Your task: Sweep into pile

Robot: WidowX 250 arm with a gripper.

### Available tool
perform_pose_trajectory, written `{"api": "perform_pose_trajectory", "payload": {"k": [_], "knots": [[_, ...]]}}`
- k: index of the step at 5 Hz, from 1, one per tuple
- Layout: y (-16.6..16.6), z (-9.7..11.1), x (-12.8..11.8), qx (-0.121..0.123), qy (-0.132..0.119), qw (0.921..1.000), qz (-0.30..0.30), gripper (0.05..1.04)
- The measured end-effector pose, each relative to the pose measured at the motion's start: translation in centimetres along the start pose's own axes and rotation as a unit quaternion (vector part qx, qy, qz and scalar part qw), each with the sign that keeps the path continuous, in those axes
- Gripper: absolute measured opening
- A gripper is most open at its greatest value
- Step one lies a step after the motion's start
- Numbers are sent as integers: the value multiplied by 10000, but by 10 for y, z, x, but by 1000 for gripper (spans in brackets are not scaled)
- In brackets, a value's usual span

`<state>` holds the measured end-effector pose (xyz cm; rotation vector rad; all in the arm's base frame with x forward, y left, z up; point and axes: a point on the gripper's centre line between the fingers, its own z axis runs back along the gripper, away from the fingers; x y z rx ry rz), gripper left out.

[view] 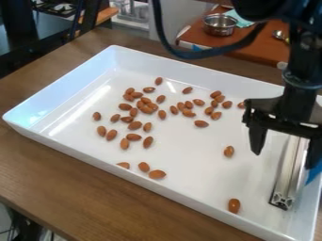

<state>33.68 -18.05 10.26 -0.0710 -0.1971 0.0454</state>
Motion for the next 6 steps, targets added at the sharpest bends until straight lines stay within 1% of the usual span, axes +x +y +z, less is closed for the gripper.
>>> {"api": "perform_pose_trajectory", "payload": {"k": [1, 2, 3, 4, 5, 6], "knots": [[-7, -3, 1, 66, -174, 9997, -149, 1001], [-7, -14, -1, 182, -119, 9996, -154, 969], [-8, -18, -2, 190, -89, 9997, -155, 666], [-11, -19, -1, 133, -144, 9996, -199, 388], [-1, -19, -6, 63, -72, 9993, -371, 378], [24, -17, -6, 49, 28, 9992, -404, 378]]}}
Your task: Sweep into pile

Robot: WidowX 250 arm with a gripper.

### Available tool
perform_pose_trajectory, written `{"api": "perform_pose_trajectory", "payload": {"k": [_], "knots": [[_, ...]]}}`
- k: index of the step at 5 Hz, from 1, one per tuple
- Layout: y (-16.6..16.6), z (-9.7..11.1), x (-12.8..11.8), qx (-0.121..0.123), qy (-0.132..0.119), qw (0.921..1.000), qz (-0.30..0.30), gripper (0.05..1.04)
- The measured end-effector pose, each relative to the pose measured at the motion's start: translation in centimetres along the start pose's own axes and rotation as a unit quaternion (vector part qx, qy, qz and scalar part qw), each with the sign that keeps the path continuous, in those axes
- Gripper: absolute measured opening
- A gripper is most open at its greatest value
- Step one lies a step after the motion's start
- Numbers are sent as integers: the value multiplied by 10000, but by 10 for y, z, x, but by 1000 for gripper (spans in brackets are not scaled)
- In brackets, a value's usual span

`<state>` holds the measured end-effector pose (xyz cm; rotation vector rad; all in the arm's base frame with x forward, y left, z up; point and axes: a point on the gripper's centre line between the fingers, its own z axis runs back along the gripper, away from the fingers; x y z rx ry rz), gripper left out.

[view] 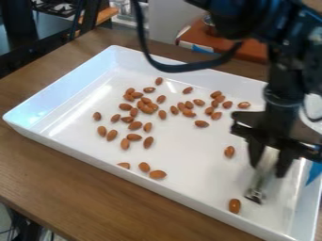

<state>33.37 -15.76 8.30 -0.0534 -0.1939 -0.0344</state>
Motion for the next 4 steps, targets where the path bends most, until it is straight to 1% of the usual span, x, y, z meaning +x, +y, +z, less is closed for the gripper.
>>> {"api": "perform_pose_trajectory", "payload": {"k": [1, 2, 3, 4], "knots": [[27, 2, -4, -12, -17, 9999, -110, 378], [61, 2, -7, 35, -87, 9998, -159, 378], [88, 2, -8, 114, -192, 9996, -200, 378], [124, 3, -8, 335, -245, 9989, -231, 378]]}}
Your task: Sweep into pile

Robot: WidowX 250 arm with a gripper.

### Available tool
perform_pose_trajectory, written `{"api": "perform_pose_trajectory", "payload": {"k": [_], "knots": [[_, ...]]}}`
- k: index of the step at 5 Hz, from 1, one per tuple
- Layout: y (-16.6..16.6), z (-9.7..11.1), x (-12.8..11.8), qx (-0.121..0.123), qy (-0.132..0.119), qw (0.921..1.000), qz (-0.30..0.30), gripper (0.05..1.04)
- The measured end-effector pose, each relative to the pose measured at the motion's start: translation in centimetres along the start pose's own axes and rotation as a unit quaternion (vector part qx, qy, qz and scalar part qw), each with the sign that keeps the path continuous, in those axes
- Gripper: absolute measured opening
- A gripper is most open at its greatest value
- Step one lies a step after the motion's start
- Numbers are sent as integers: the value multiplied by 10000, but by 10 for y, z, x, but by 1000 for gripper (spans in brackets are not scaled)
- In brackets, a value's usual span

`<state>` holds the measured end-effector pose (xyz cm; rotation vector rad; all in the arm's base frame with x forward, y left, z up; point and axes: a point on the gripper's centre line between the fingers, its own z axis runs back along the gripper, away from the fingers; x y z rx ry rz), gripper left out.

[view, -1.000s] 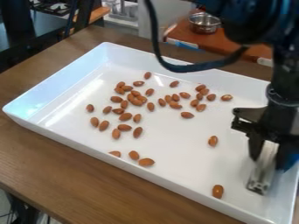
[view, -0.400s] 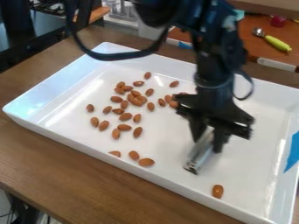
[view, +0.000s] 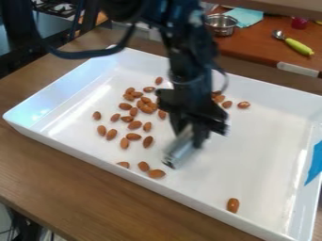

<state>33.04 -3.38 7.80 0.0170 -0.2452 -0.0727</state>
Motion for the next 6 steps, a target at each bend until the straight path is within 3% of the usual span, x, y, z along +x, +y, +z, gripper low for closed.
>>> {"api": "perform_pose_trajectory", "payload": {"k": [1, 2, 3, 4, 5, 6], "knots": [[39, -1, -4, 314, 58, 9995, -31, 378], [85, 2, -17, 889, 287, 9955, -179, 378], [136, 8, -35, 1660, 711, 9831, -305, 378], [160, 13, -45, 2151, 948, 9716, -283, 378], [141, 39, -50, 1257, 749, 9891, -185, 378], [97, 72, -40, -103, 379, 9990, -220, 378]]}}
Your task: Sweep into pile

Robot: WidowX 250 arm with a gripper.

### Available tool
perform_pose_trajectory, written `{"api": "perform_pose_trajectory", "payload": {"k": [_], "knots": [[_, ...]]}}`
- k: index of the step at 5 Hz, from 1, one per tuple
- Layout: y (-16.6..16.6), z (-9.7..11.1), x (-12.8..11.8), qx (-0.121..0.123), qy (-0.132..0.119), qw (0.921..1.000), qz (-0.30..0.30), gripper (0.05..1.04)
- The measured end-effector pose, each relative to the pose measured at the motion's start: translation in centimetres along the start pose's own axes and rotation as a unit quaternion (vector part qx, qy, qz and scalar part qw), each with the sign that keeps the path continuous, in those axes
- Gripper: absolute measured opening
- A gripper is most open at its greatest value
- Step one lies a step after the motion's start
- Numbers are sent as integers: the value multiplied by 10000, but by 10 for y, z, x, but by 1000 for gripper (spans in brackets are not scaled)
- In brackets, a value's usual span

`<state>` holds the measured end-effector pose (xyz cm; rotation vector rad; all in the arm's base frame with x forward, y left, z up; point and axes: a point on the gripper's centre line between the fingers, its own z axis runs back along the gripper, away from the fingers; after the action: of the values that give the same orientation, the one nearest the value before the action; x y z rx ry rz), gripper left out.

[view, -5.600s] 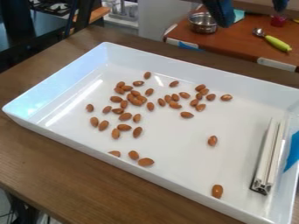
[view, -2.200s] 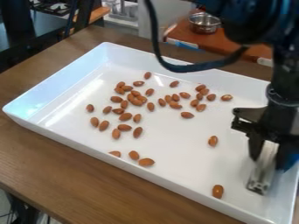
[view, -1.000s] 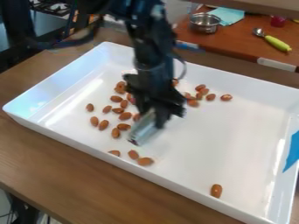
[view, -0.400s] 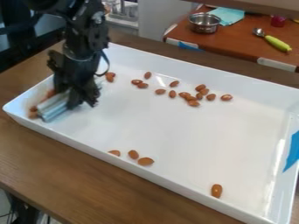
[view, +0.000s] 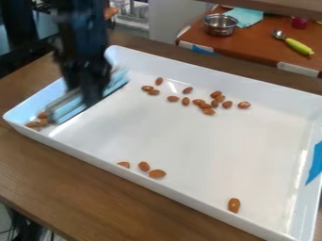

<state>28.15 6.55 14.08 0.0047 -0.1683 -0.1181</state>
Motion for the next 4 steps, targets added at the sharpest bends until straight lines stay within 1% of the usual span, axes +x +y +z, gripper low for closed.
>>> {"api": "perform_pose_trajectory", "payload": {"k": [1, 2, 3, 4], "knots": [[-31, 38, 18, -996, -784, 9919, -54, 378], [-74, 28, 40, -1254, -627, 9901, 32, 378], [-122, -4, 50, -1239, -272, 9918, 148, 378], [-162, -15, 74, -1032, -351, 9932, 411, 378]]}}
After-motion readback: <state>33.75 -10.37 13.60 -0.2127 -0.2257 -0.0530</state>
